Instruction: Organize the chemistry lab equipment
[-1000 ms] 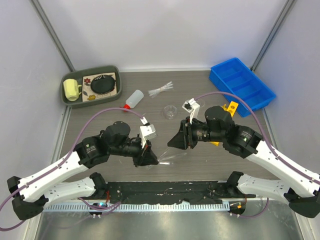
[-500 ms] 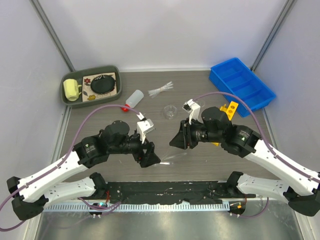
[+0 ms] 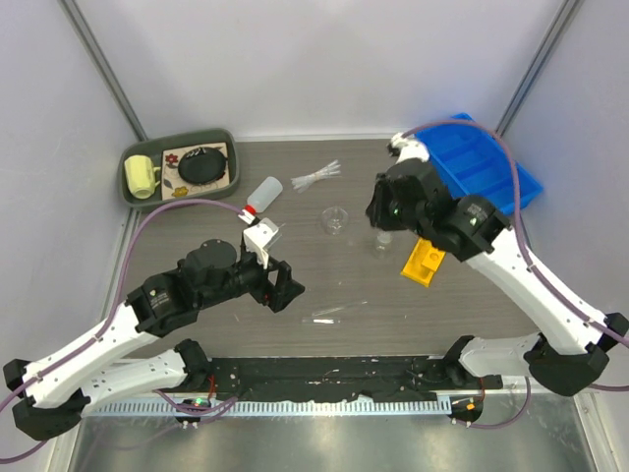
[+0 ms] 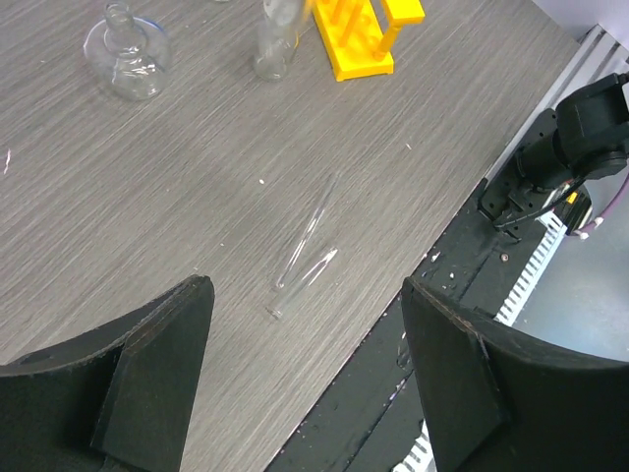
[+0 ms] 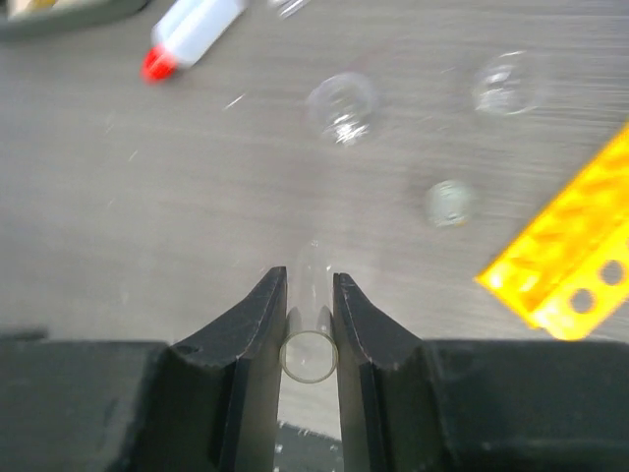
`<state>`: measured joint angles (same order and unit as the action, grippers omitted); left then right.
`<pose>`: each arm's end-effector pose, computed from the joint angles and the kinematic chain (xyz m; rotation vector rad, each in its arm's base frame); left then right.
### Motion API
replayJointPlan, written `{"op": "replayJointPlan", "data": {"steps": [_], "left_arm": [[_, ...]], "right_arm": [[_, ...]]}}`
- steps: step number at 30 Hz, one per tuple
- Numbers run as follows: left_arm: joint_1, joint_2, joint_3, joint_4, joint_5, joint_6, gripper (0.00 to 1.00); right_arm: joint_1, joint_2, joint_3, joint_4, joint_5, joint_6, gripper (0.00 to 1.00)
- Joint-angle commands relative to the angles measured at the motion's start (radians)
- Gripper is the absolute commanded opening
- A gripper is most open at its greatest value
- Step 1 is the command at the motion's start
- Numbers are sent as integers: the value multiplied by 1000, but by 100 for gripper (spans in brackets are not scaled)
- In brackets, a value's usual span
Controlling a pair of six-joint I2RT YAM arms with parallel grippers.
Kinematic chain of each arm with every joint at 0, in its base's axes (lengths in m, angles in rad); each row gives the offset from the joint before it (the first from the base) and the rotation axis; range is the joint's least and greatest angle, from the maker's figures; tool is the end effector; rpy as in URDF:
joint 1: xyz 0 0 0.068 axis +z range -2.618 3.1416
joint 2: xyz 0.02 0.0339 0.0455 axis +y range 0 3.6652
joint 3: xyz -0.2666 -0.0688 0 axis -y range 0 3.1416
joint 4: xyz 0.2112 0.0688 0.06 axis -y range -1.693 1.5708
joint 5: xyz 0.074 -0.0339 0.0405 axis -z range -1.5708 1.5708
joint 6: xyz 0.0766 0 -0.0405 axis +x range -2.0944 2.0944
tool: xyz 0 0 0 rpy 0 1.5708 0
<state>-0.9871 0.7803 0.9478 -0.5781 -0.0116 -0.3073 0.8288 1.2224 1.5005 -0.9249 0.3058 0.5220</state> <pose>0.0927 -0.1387 0.3353 0.6851 1.9610 -0.8111 0.1744 0.1561 0.3911 -0.1700 2.2083 0.4219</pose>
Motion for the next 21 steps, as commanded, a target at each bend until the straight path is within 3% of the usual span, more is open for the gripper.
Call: {"op": "replayJointPlan", "data": {"steps": [1,9,21], "left_arm": [[2,-22,-7,15,-25,0,81],[2,-35,-9,8,-1,-9,81],[2,-62,-23,8,61,-29,81]], "right_arm": [[-195,54,135,-88,161,-37,9],[-549,201,311,-135,159,-79,8],[-778,388,391,-135,156,-116,5]]}}
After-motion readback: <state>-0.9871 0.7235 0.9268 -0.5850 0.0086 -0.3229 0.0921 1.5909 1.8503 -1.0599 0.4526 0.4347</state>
